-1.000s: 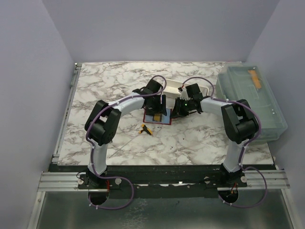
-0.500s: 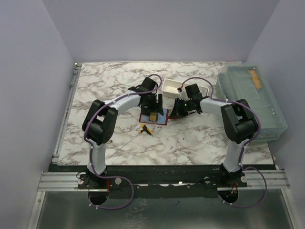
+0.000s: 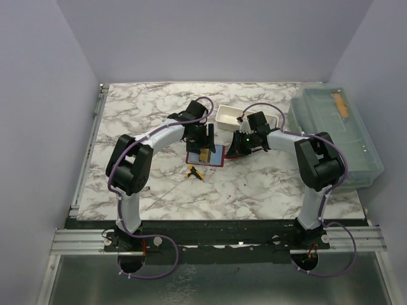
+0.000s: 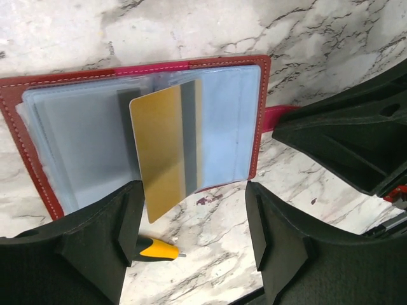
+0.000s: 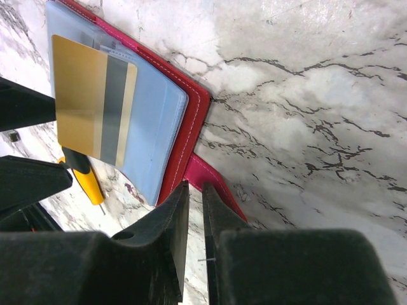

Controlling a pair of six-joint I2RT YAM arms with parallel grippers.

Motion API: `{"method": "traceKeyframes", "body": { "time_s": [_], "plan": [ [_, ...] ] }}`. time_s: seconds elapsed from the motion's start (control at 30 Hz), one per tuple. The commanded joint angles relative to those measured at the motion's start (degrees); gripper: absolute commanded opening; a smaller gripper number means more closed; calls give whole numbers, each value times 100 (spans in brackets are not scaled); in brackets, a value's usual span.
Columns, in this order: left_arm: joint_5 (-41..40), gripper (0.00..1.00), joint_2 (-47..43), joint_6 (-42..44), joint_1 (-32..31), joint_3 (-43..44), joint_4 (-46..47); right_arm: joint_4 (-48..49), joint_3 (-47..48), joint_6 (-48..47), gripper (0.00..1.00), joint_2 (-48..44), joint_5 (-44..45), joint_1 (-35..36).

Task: Put the credit cards into the card holder
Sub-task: Insert the credit card into the card holder.

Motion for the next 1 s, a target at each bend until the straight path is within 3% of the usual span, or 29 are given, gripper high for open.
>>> {"method": "traceKeyframes", "body": {
  "time_s": [0.0, 0.13, 0.77, 0.97],
  "plan": [
    [-64, 70, -148, 181, 70, 176, -264, -12, 57, -97, 18, 136, -92, -20],
    [-349, 70, -182, 289, 102, 185, -371, -21, 63, -118, 18, 141, -92, -18],
    [-224, 69, 600, 196, 27, 417, -248, 57, 57, -58, 17, 228, -193, -19],
    [689, 65, 572, -38, -43, 219, 215, 80, 74, -42, 17, 266, -217, -18]
  ]
}}
